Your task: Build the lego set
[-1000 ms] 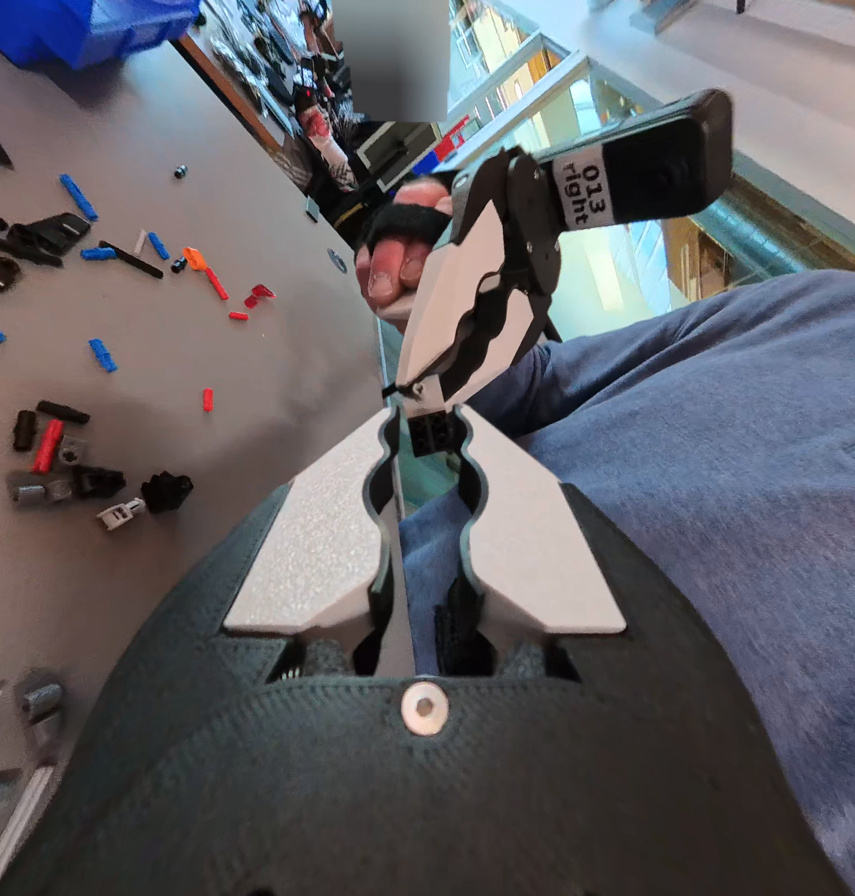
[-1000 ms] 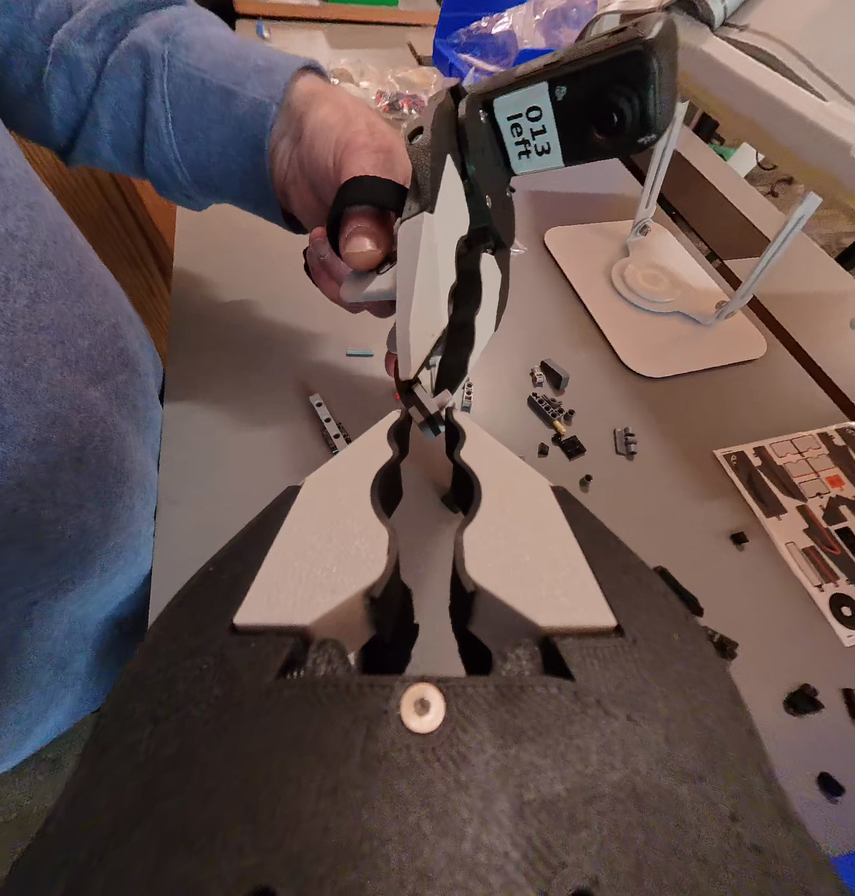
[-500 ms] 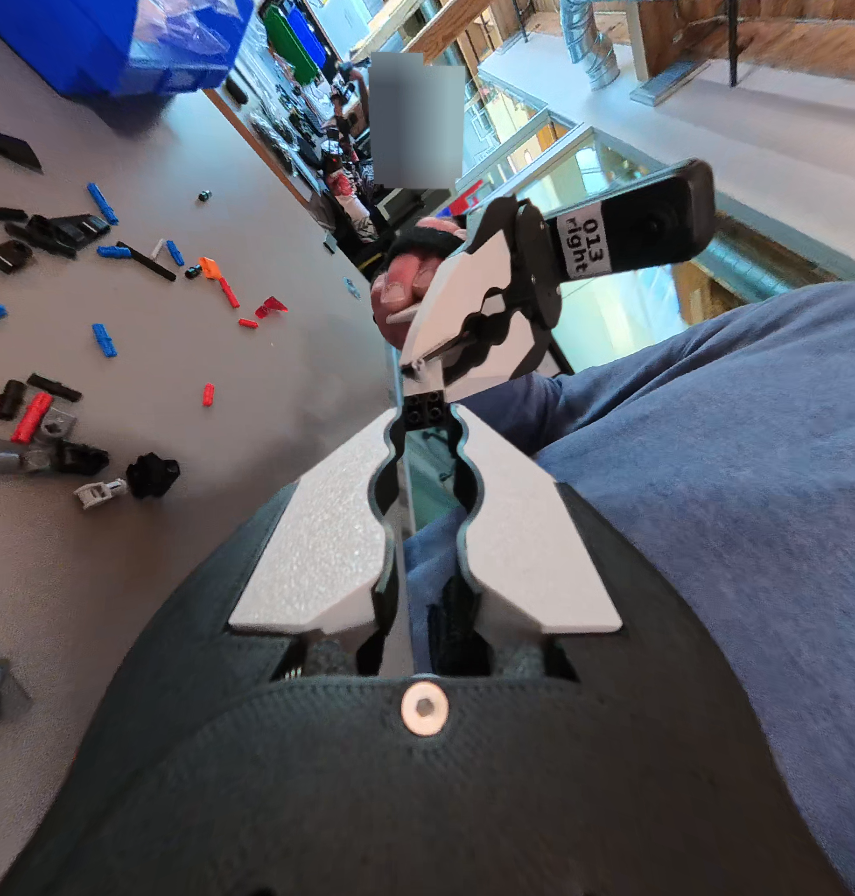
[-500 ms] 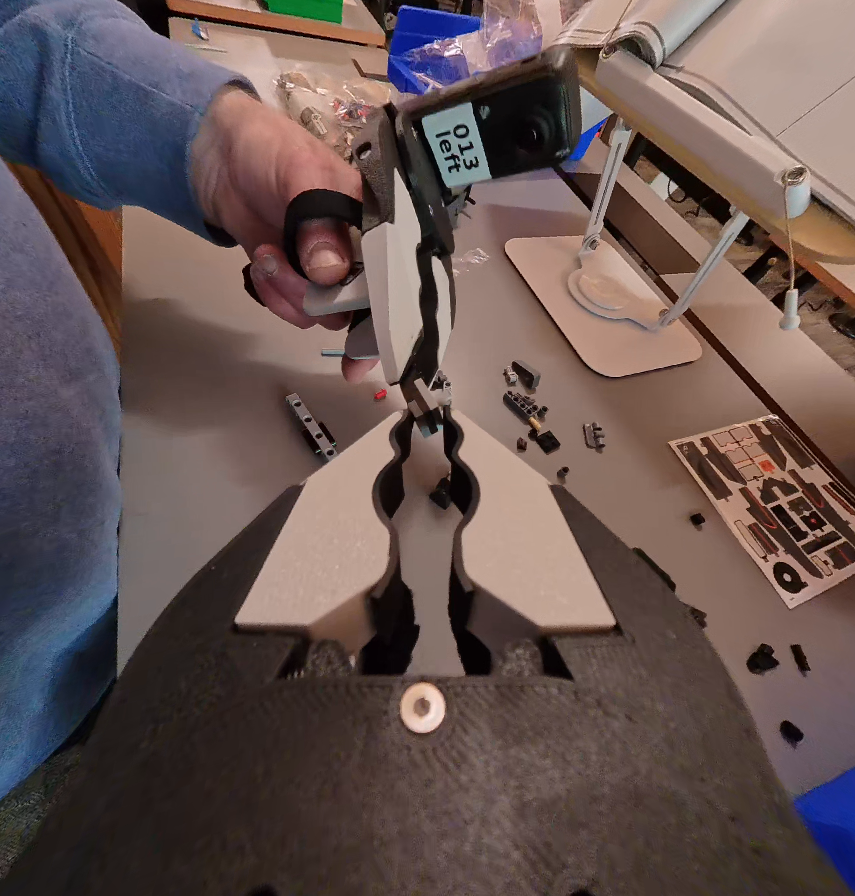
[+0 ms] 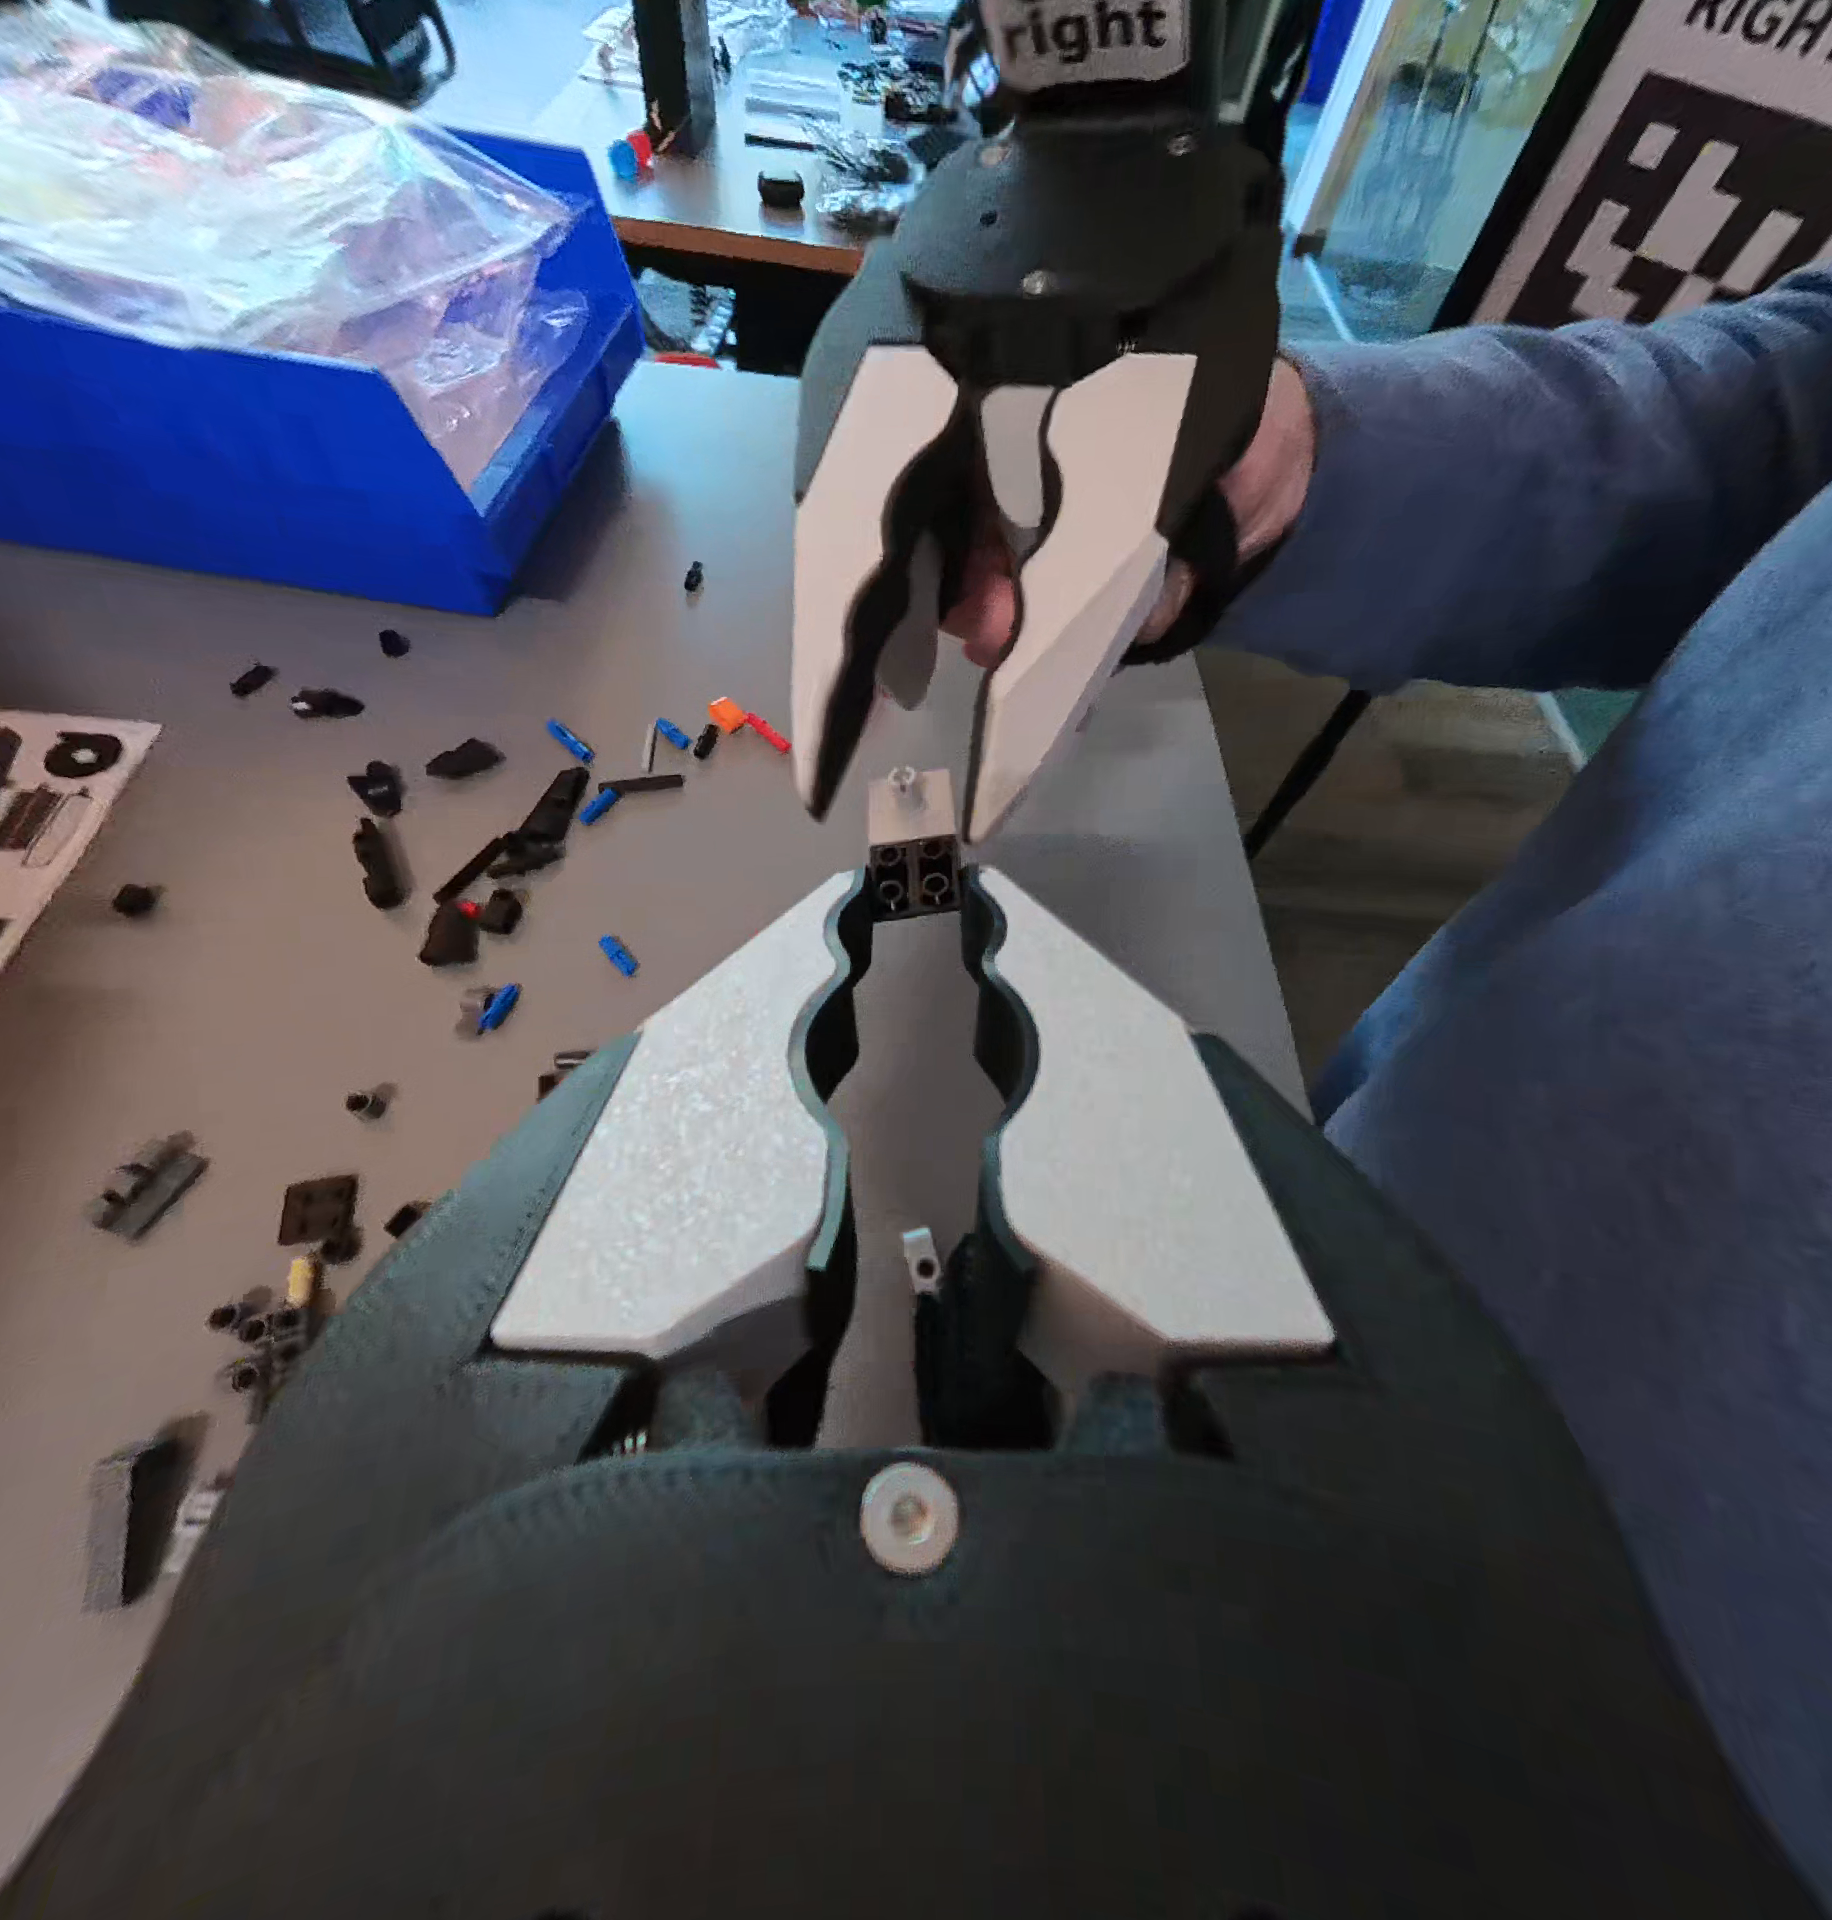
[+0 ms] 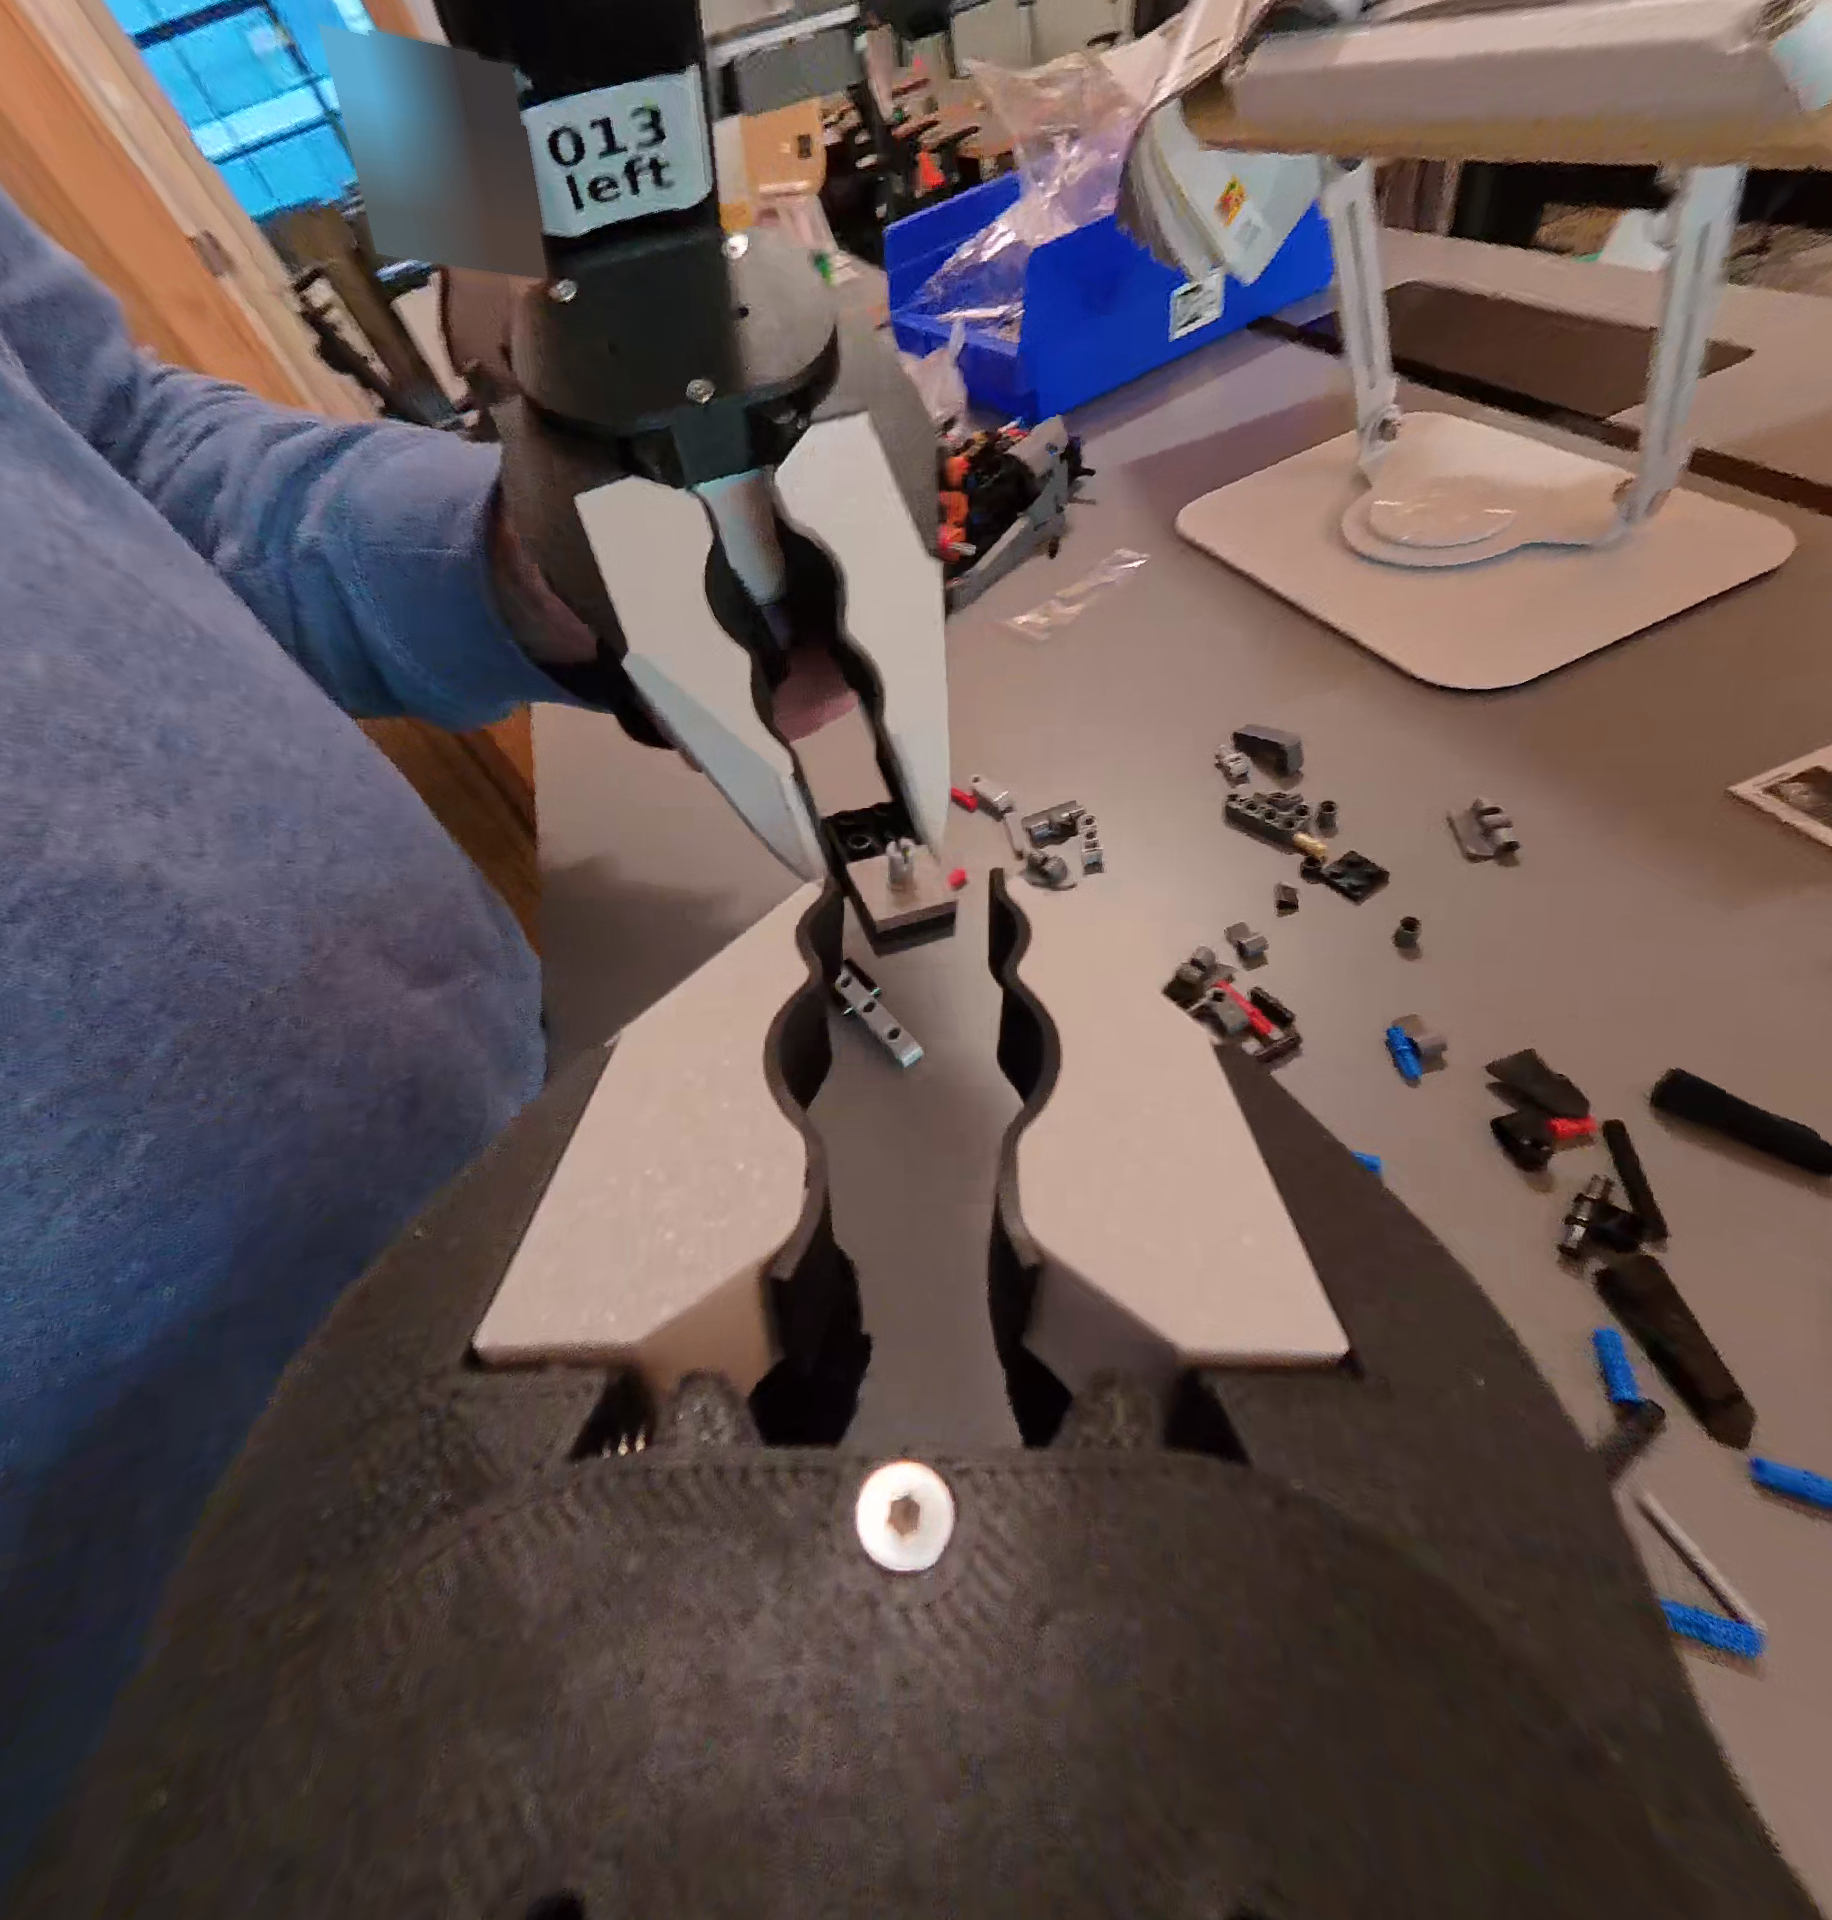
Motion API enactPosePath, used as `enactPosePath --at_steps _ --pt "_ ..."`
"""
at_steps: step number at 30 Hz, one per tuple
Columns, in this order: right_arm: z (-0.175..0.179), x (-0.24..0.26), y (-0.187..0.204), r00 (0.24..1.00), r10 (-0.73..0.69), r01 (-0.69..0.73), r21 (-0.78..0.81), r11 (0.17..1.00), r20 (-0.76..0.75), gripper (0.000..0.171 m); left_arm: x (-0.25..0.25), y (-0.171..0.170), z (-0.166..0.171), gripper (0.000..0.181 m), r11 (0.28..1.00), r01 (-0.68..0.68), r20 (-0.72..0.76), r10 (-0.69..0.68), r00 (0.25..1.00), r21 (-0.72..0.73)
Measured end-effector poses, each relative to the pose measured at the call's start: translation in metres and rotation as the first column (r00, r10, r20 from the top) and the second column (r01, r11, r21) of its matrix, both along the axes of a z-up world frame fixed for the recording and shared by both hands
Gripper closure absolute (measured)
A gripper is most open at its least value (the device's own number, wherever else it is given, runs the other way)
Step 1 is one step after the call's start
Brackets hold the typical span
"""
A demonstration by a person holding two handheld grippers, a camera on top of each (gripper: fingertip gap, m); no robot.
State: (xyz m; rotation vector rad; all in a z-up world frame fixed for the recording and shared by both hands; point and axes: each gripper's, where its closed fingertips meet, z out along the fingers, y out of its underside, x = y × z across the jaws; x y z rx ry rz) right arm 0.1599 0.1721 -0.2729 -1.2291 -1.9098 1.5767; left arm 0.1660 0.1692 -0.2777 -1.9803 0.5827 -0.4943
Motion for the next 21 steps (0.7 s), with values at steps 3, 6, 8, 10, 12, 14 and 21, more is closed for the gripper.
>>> enactPosePath --at_steps 3,6,8,10,12,14,21 --pt "-0.004 0.002 -0.004 0.999 0.043 -0.043 0.0 0.999 0.016 0.153 0.001 0.0 0.0 0.166 1.0 0.01 -0.012 -0.01 1.0 0.006" --pt "-0.001 0.002 -0.006 0.997 0.077 -0.077 -0.021 0.997 -0.006 0.155 0.001 -0.002 0.001 0.166 1.0 0.013 -0.004 -0.013 1.0 0.009" --pt "-0.002 0.0 -0.006 0.996 0.091 -0.091 -0.019 0.996 -0.01 0.155 0.0 -0.002 0.0 0.166 1.0 0.01 -0.009 -0.01 1.0 0.009" --pt "-0.005 -0.002 -0.007 0.995 0.102 -0.102 -0.018 0.995 -0.006 0.155 -0.002 -0.002 -0.003 0.166 1.0 0.002 -0.019 -0.002 1.0 -0.003" --pt "-0.005 -0.004 -0.006 0.994 0.109 -0.109 -0.02 0.994 -0.014 0.155 -0.004 -0.003 -0.004 0.166 1.0 -0.006 0.002 0.006 1.0 -0.015" --pt "-0.006 -0.007 -0.006 0.994 0.112 -0.112 -0.018 0.994 -0.018 0.155 -0.008 -0.002 -0.005 0.165 1.0 -0.024 0.018 0.024 1.0 -0.018" --pt "-0.003 -0.016 0.004 0.993 0.118 -0.118 -0.017 0.993 -0.03 0.156 -0.025 -0.001 -0.006 0.16 0.994 -0.101 0.048 0.103 0.994 -0.027"
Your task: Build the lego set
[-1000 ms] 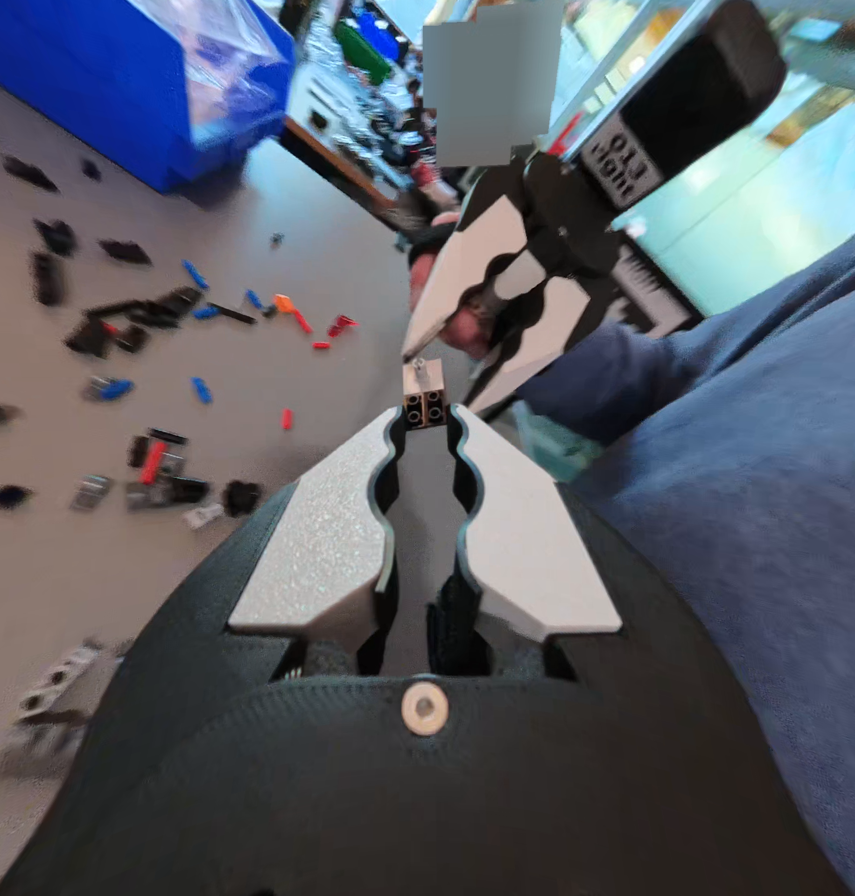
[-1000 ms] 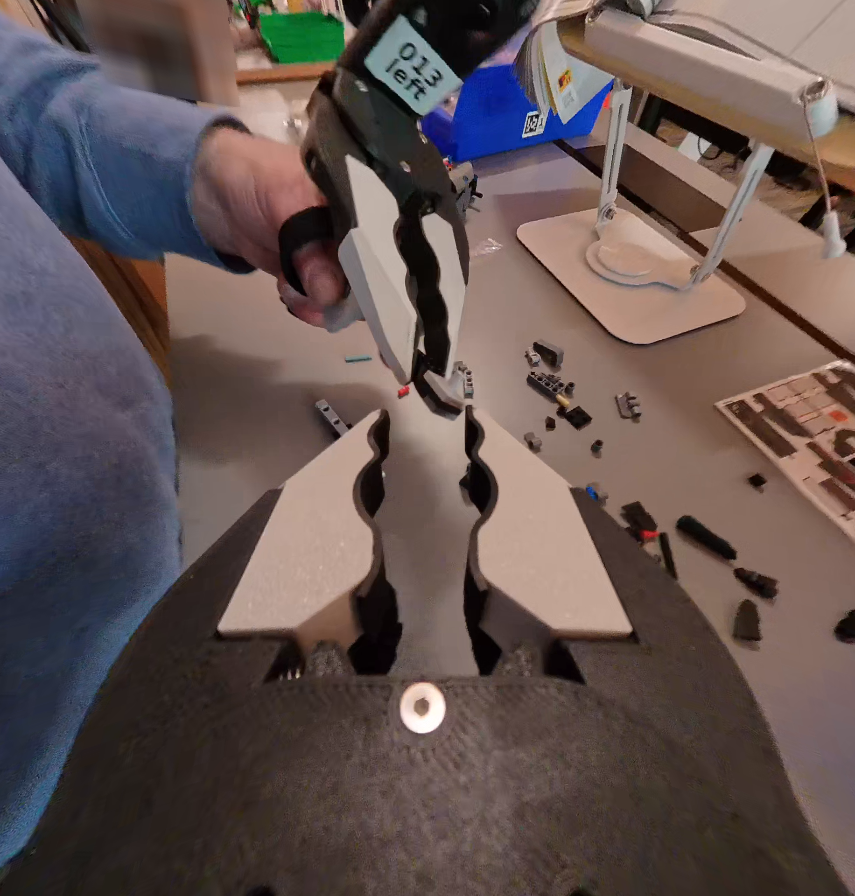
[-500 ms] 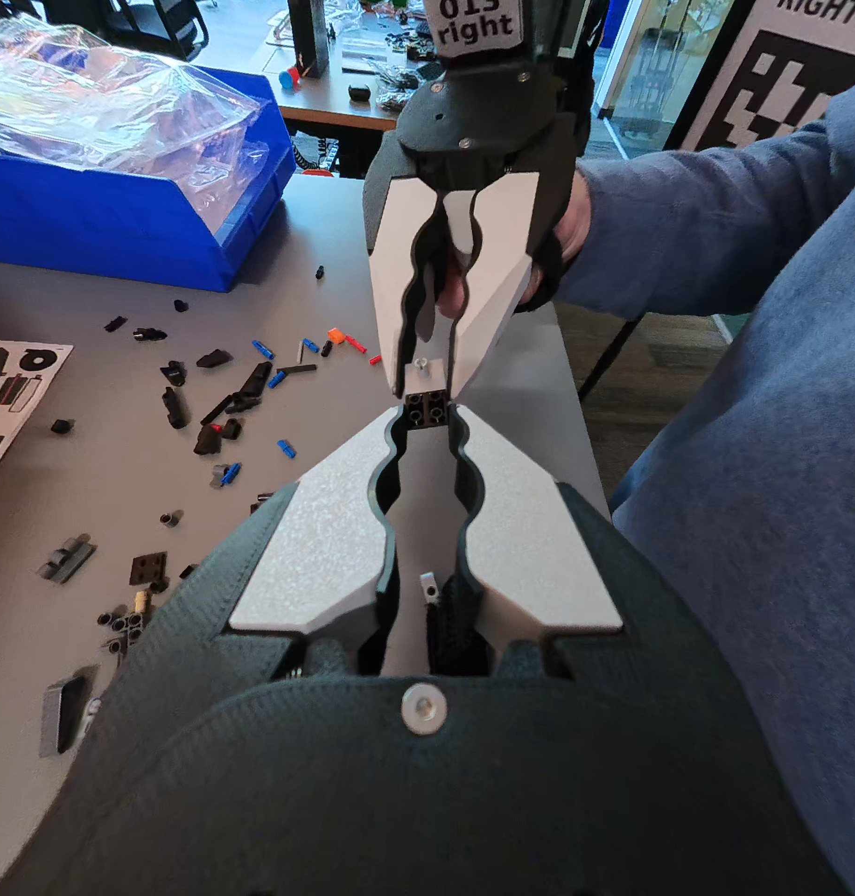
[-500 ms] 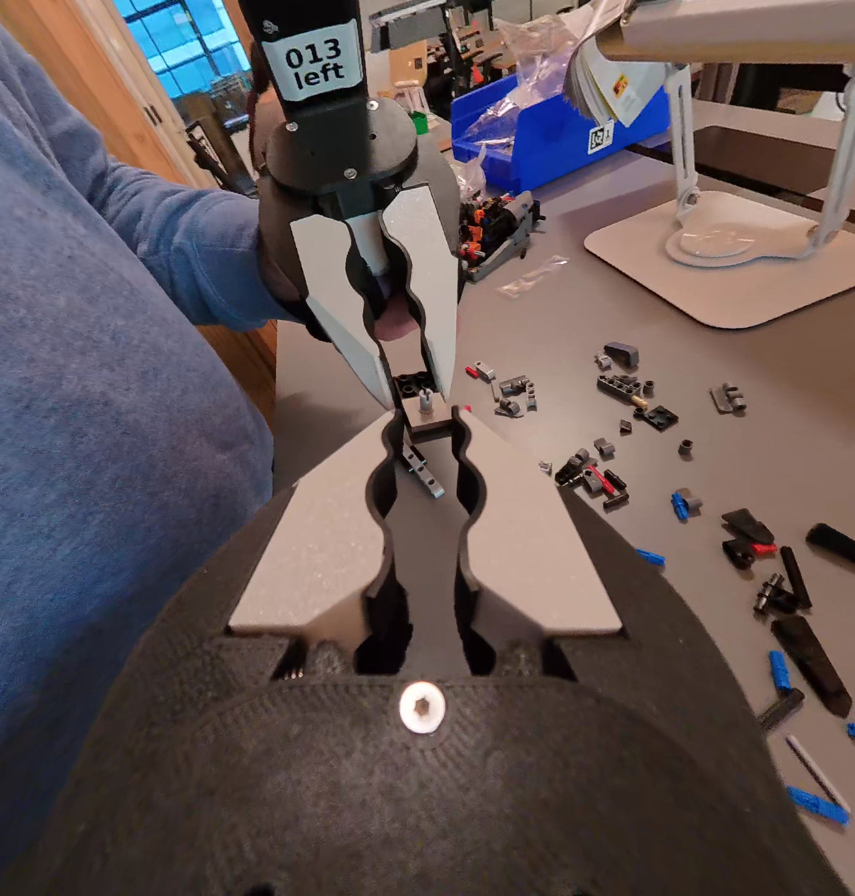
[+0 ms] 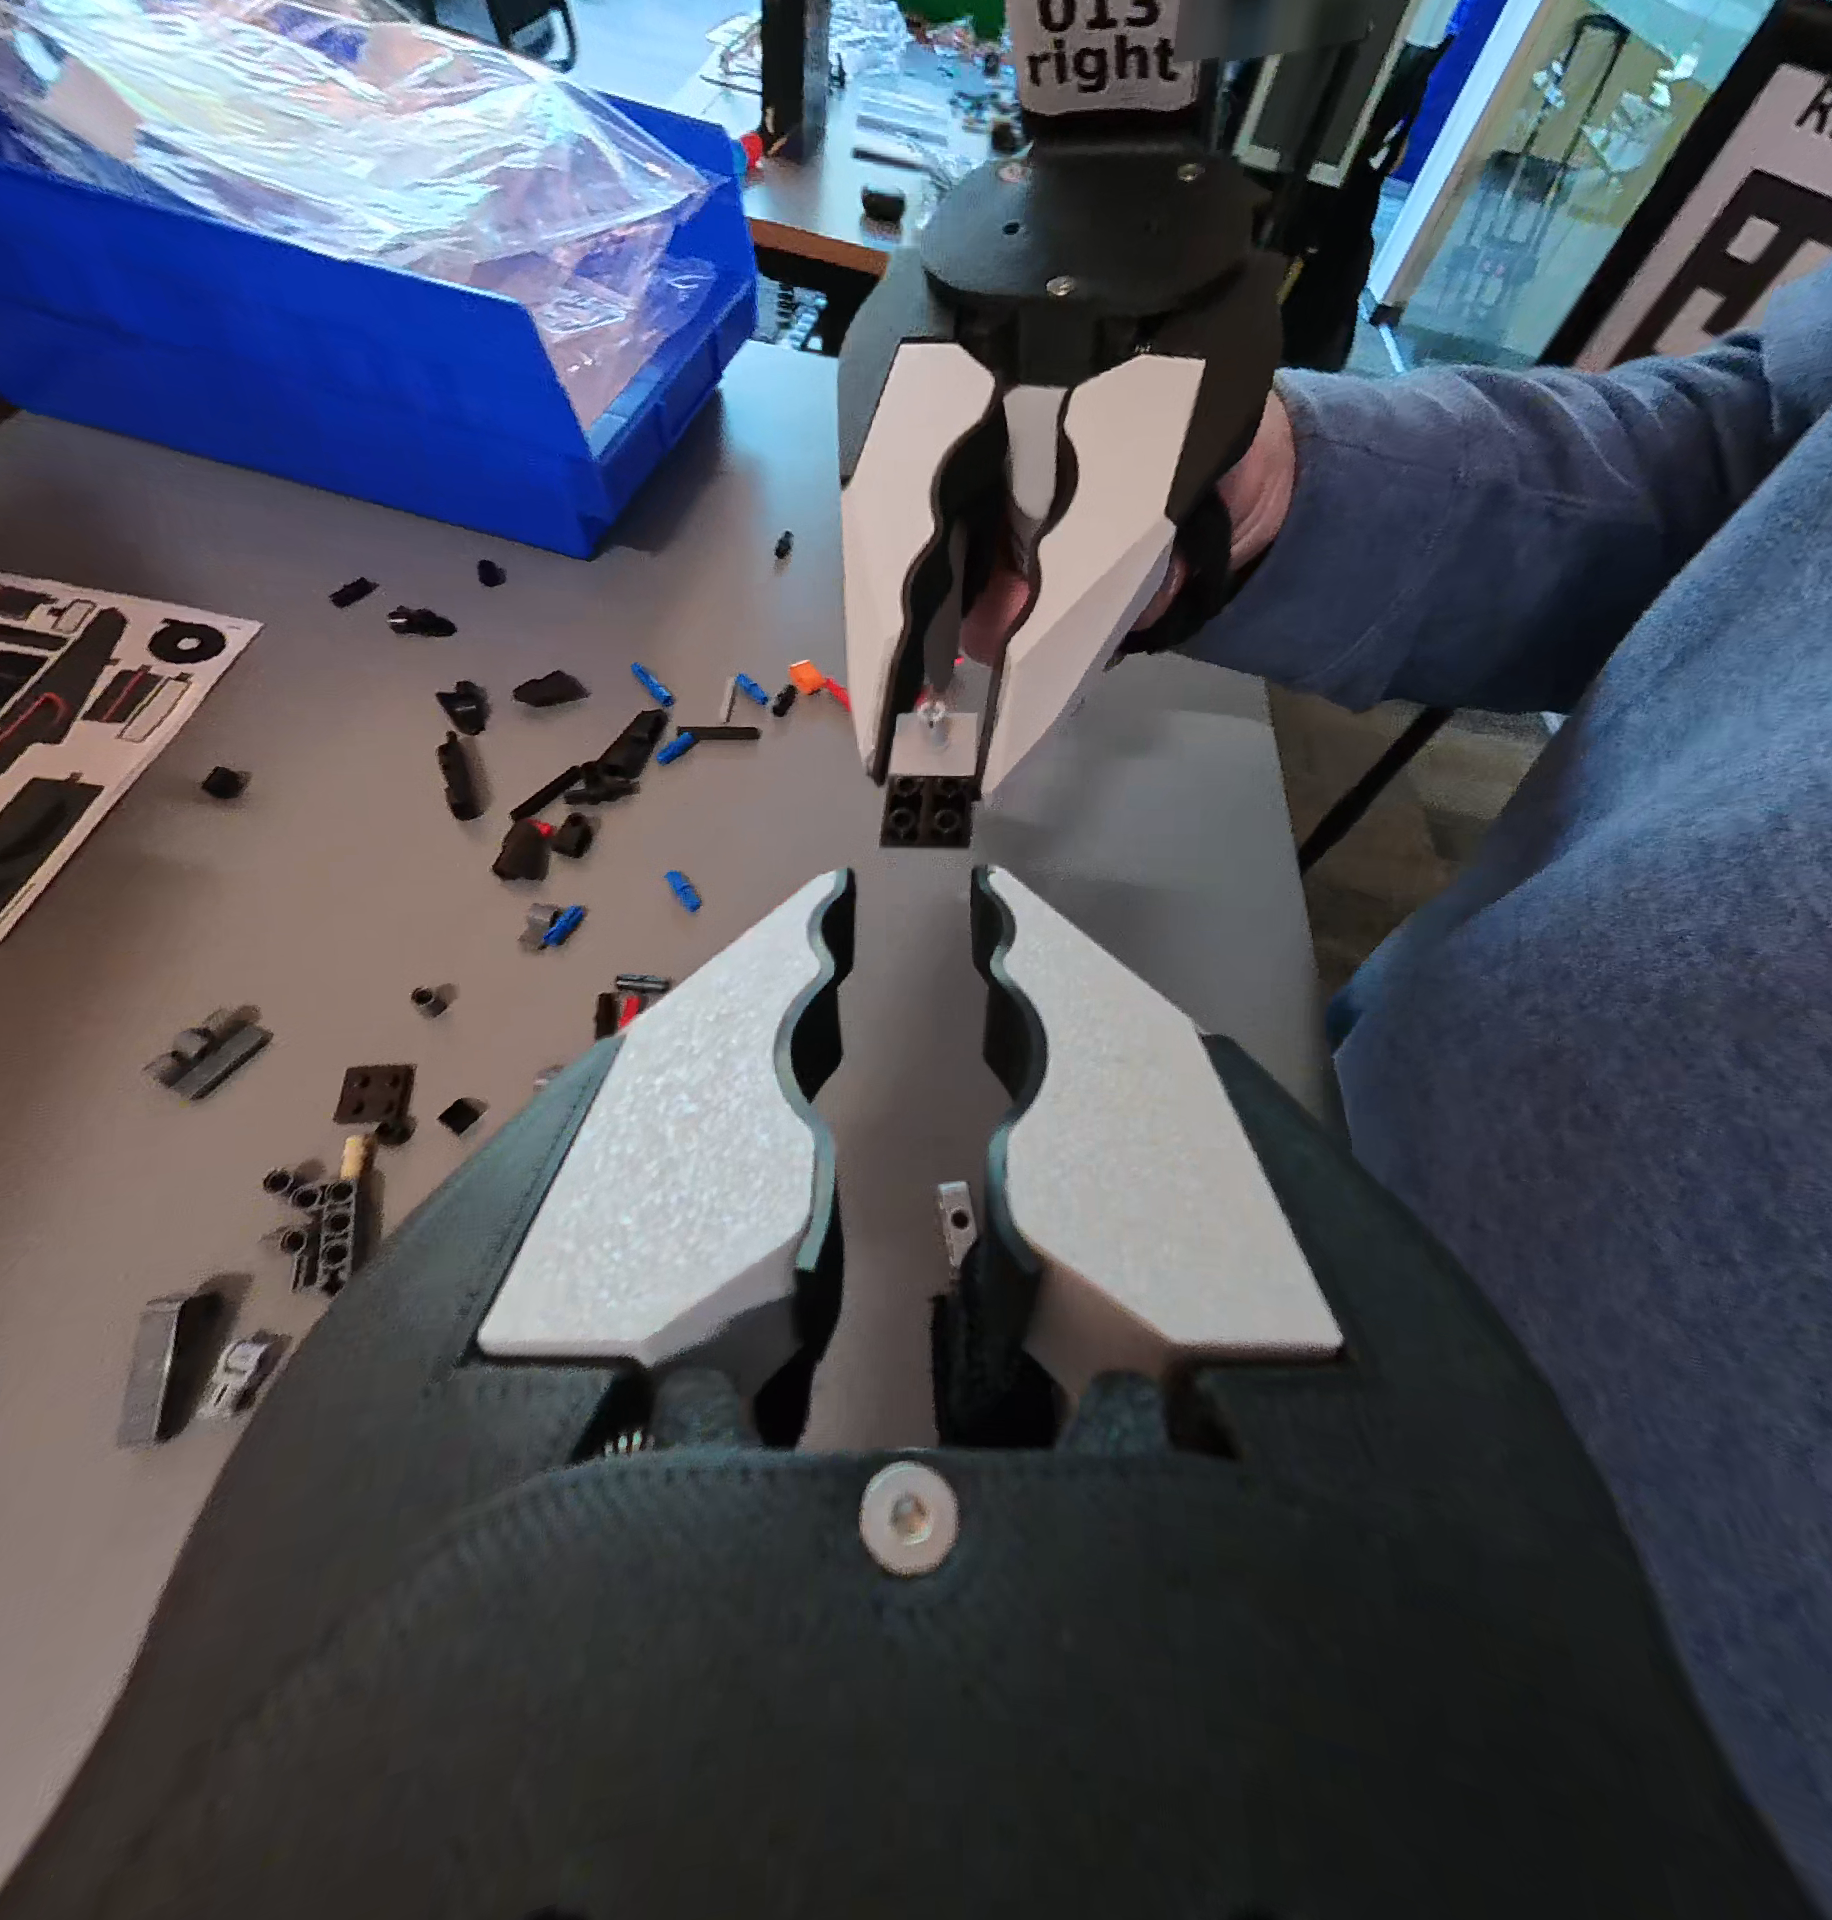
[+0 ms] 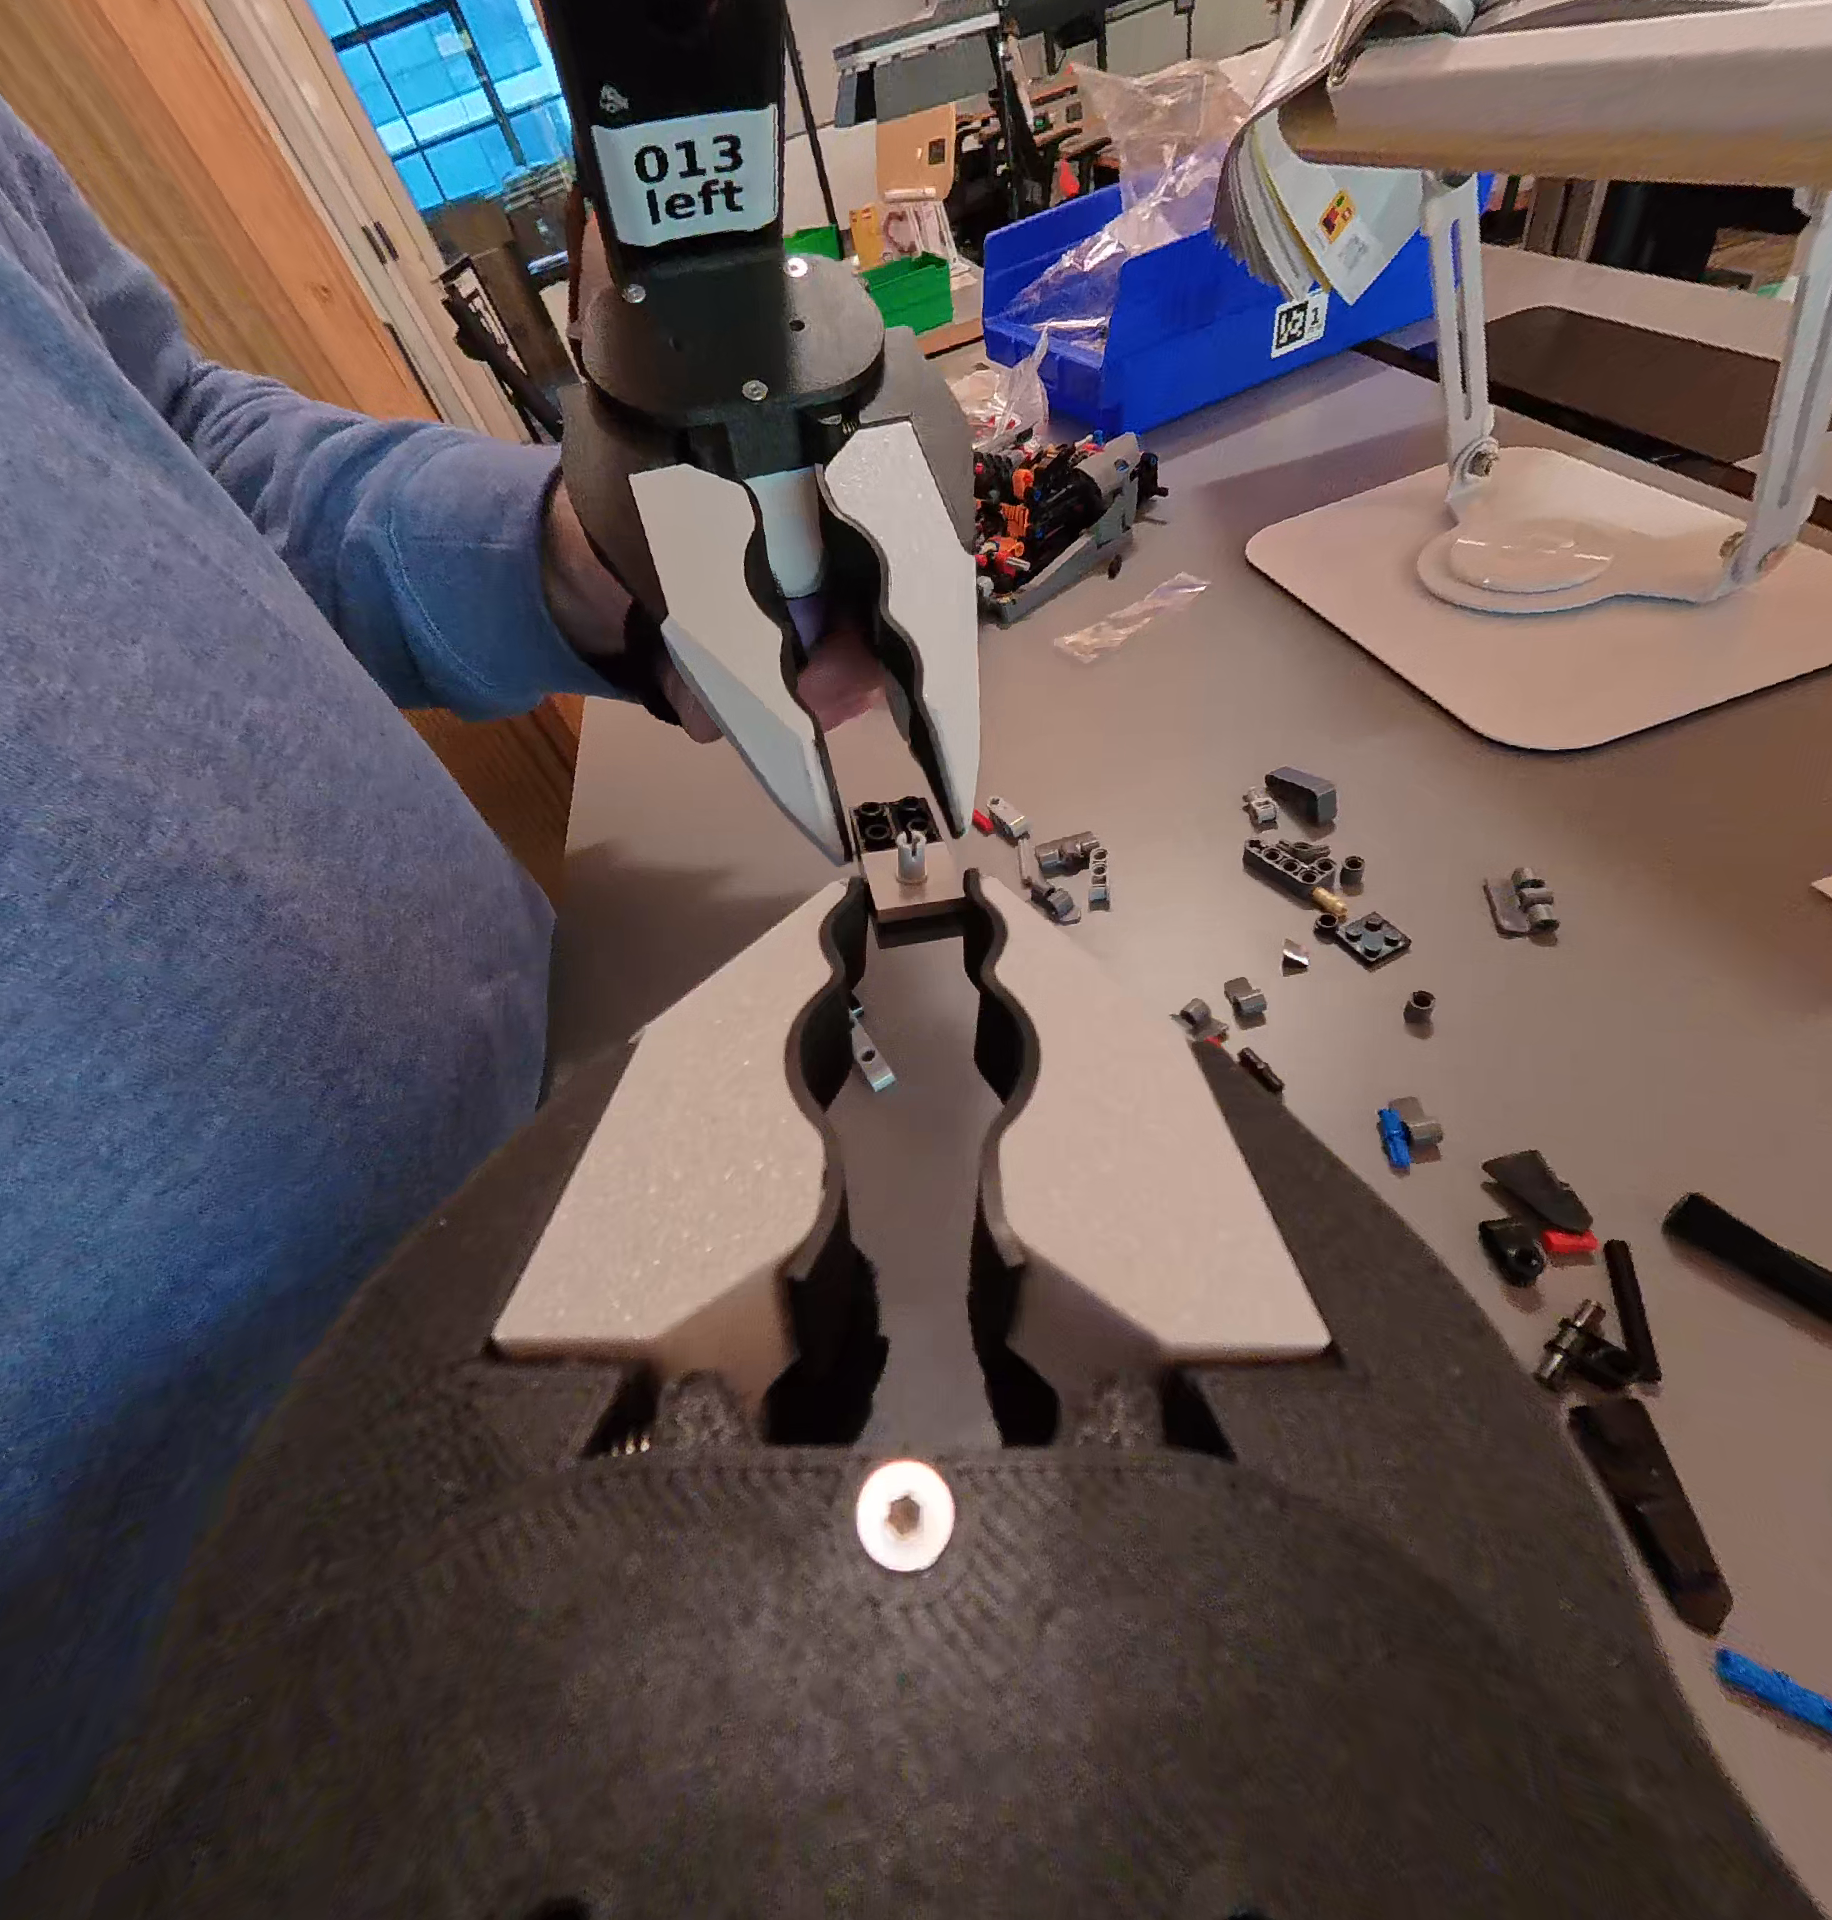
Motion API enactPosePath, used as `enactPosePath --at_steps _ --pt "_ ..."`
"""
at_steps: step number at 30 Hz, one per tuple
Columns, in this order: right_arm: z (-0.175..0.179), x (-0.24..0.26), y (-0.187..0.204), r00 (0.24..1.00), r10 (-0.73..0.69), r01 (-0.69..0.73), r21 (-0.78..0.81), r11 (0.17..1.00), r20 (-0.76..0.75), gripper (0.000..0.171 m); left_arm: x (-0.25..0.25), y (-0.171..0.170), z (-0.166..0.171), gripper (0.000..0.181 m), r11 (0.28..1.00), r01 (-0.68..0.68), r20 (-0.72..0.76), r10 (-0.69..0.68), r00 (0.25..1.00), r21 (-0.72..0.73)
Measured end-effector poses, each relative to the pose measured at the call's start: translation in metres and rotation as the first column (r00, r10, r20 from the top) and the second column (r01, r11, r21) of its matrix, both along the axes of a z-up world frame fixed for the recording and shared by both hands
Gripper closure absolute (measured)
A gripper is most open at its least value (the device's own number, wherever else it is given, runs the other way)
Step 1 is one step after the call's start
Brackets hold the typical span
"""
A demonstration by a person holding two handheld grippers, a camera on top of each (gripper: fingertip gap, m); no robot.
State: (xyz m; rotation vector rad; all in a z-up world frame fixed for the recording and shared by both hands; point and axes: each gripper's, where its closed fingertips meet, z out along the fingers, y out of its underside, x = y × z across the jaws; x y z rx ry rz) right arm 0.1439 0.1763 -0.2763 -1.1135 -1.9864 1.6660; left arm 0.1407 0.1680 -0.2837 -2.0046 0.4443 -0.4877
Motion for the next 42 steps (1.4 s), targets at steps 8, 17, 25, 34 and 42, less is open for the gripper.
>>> enactPosePath --at_steps 8,17,25,34,42 --pt "-0.009 -0.004 0.005 0.998 0.046 -0.047 0.036 0.998 0.038 0.156 -0.023 -0.013 -0.008 0.161 0.991 -0.129 0.002 0.129 0.992 -0.036" --pt "-0.027 -0.004 0.001 0.994 0.06 -0.065 0.057 0.996 0.095 0.156 -0.049 -0.043 -0.024 0.16 0.962 -0.265 -0.05 0.262 0.964 -0.073" --pt "-0.067 0.022 0.008 0.976 -0.052 -0.002 0.245 0.969 0.211 0.156 -0.064 -0.071 -0.046 0.16 0.943 -0.304 -0.15 0.284 0.947 -0.134" --pt "-0.117 0.067 0.009 0.94 -0.204 0.076 0.416 0.906 0.274 0.156 -0.069 -0.09 -0.073 0.161 0.931 -0.287 -0.238 0.232 0.943 -0.227" --pt "-0.125 0.071 0.013 0.938 -0.272 0.143 0.477 0.867 0.214 0.156 -0.061 -0.08 -0.078 0.16 0.936 -0.258 -0.271 0.191 0.943 -0.24"
